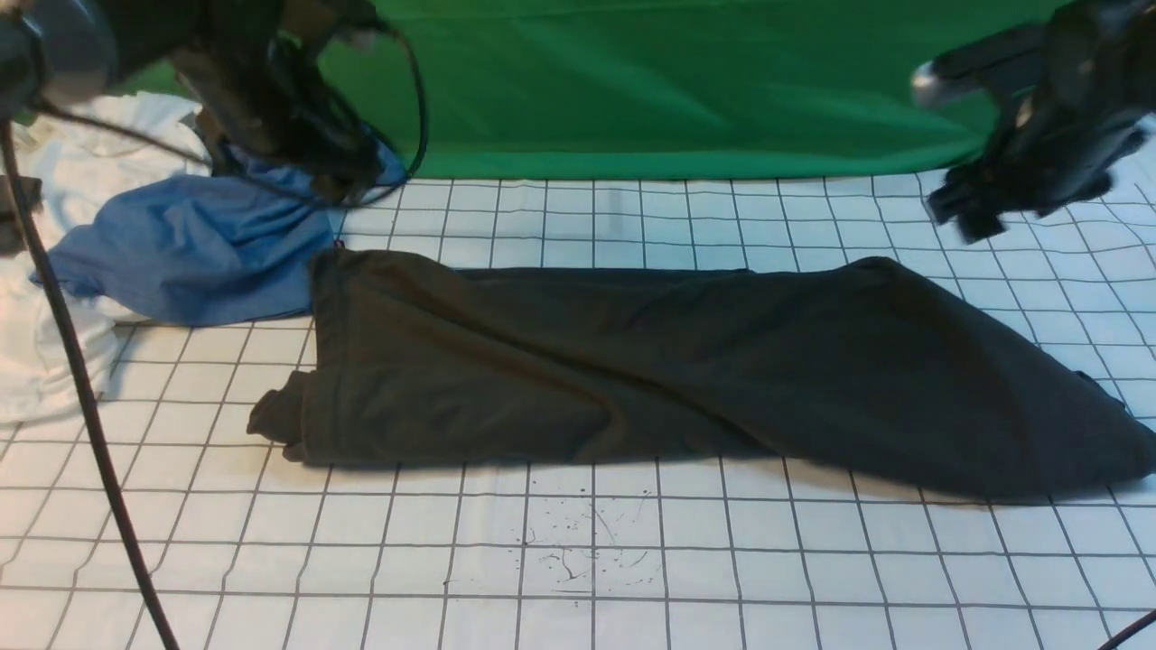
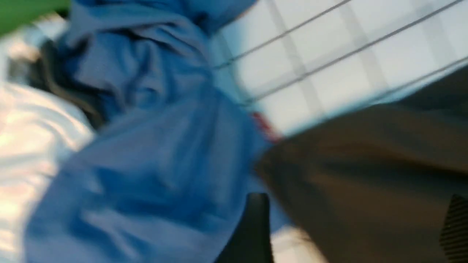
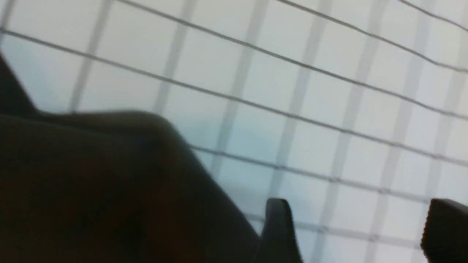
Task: Fold a long-sleeved shirt over a white checkered tablecloth.
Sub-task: 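Fold the black garment in half by bringing its near edge over to the far edge, then pull the folded dark garment lengthwise by its ends to straighten it flat on the table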
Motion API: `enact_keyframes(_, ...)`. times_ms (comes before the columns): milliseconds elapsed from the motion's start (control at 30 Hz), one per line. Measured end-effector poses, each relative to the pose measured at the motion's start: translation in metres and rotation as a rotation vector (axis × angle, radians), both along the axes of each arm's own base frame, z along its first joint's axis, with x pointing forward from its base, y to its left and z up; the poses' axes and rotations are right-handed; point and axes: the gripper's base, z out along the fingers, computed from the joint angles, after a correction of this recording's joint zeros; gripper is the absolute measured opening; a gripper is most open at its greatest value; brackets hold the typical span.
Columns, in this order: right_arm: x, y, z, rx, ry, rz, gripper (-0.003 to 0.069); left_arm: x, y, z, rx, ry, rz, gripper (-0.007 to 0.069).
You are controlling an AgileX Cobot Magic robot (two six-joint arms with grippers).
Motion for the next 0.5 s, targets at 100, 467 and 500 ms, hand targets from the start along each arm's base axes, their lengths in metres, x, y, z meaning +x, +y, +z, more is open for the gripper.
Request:
enact_keyframes(100,-0.018,-0.024,0.02,0.044,0.03,-0.082,0.0531,-0.012,-0.023,0.012,-0.074,0.065,-0.036,0.0606)
enact_keyframes(467,-0.099,-0.061,-0.025,0.134,0.116,-0.216,0.0594,-0.031,-0.088,0.0,-0.115,0.141,-0.216,0.039)
enact_keyframes(500,-0.1,-0.063,-0.035,0.141,0.134,-0.232,0.061,-0.03,-0.089,-0.003,-0.12,0.151,-0.222,0.0363)
